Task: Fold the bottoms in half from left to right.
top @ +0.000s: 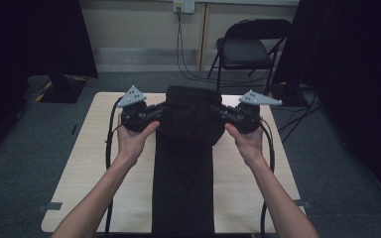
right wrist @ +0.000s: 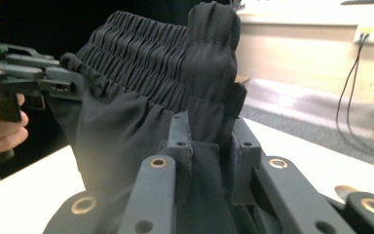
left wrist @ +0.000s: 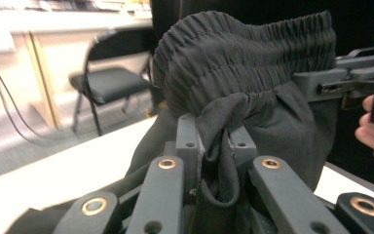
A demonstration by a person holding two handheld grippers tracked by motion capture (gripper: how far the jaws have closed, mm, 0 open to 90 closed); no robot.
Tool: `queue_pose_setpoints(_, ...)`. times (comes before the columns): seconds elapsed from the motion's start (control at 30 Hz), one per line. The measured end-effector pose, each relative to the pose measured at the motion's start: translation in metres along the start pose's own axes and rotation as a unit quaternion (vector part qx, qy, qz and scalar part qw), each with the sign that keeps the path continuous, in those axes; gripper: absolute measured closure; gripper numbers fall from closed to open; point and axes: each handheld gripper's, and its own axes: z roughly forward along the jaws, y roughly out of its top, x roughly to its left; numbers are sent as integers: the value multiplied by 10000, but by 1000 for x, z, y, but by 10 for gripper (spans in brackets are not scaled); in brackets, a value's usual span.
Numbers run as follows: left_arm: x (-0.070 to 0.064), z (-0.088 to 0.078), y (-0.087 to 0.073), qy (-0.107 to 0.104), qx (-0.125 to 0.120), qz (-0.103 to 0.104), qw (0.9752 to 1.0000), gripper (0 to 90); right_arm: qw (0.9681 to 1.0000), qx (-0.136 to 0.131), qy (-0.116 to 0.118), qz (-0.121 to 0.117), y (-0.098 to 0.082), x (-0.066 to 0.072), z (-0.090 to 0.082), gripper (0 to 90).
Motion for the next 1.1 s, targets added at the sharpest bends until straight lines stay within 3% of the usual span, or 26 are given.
queue_pose_setpoints(0.13, -1, -2, -45, -134, 402, -85, 9991, 804, 9993, 357, 13, -54, -37, 8, 1, 754)
queue_pose_setpoints(0.27, -4, -4, -92, -232, 933, -179, 9952, 796, 9964, 838, 137, -18, -79, 13, 8, 753)
queue_pose_setpoints(0.43, -9, -11, -126, -450, 1486, -94, 9878, 780, 9908, 1318, 305, 54, -123, 21, 12, 751)
queue_pose_setpoints(0.47, -9, -11, -130, -496, 1608, -122, 9857, 779, 9901, 1360, 331, 100, -128, 22, 12, 750)
queue_pose_setpoints(0.5, -10, -9, -137, -578, 1809, -169, 9817, 777, 9887, 1455, 351, 113, -135, 24, 12, 749)
queue_pose_setpoints(0.63, -12, -4, -153, -593, 2134, -240, 9749, 730, 9801, 1959, 315, -78, -160, 30, 17, 745)
queue_pose_setpoints(0.73, -11, -4, -153, -663, 2054, -321, 9759, 654, 9778, 2071, 303, 12, -169, 29, 18, 741)
queue_pose_setpoints(0.83, -5, -8, -147, -661, 1754, -512, 9809, 552, 9773, 2094, 327, 76, -171, 26, 17, 733)
queue_pose_setpoints(0.93, 4, -9, -143, -549, 1611, -594, 9836, 534, 9764, 2132, 323, 75, -174, 24, 18, 720)
queue_pose_setpoints(1.0, 11, -9, -142, -607, 1485, -720, 9844, 531, 9763, 2139, 320, 88, -173, 24, 18, 697)
queue_pose_setpoints(1.1, 19, -8, -137, -341, 1369, -805, 9867, 542, 9771, 2094, 357, 68, -169, 24, 18, 653)
